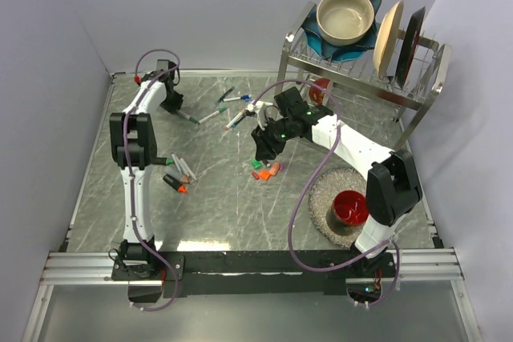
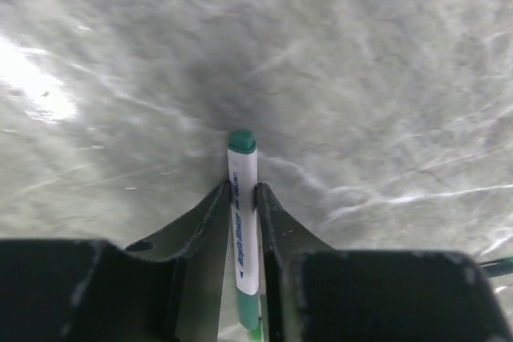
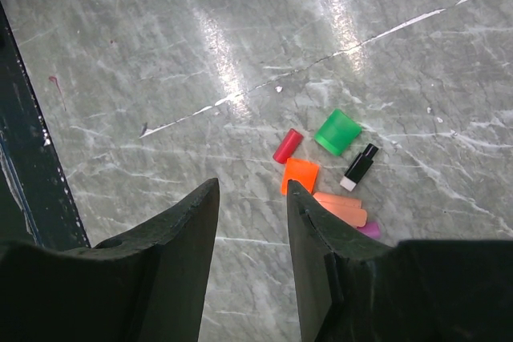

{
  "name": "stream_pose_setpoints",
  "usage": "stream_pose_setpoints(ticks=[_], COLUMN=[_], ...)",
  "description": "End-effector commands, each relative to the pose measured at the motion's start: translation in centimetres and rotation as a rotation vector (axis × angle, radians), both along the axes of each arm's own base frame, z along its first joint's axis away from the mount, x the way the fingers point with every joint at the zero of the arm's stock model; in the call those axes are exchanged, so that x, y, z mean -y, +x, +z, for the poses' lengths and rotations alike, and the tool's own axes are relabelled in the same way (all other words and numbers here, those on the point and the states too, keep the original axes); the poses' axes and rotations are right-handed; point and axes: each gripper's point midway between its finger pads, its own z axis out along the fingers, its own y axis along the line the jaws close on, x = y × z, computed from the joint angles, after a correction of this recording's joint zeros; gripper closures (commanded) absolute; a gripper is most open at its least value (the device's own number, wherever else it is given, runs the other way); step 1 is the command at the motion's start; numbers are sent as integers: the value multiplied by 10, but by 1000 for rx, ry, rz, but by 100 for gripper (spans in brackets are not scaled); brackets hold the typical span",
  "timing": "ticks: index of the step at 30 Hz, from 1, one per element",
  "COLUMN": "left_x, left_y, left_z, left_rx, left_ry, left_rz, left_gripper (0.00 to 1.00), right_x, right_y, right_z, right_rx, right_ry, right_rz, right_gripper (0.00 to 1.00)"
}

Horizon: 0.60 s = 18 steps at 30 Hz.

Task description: Open the pen caps

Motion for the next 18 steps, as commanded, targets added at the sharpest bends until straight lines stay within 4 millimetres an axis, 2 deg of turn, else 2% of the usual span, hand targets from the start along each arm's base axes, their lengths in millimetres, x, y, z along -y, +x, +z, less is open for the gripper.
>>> stream_pose_setpoints(ticks=[1, 7, 9, 12, 14, 15, 17, 18], left_x=[-25, -26, -27, -28, -26, -23, -22, -20], left_y=[-41, -61, -68, -73, -76, -84, -86, -92], left_z=[-18, -20, -18, -12, -3, -9, -7, -12], left_rx=[-130, -173, -187, -180, -163, -181, -172, -191], left_ry=[66, 99, 125, 157, 181, 192, 217, 224], left_rz=[-34, -136, -204, -298, -378, -408, -470, -490], left_gripper=[77, 86, 92, 95, 95, 94, 91, 84], right_x=[2, 2, 1, 1, 2, 1, 1, 2], right_y=[0, 0, 0, -1, -1, -1, -1, 0], right_z=[21, 21, 21, 21, 19, 20, 21, 21], right_rx=[51, 50, 48, 45, 41, 44, 47, 46], right_ry=[38, 38, 39, 43, 40, 42, 41, 42], right_rz=[8, 9, 8, 9, 9, 10, 12, 8], right_gripper=[53, 53, 53, 53, 53, 53, 53, 53])
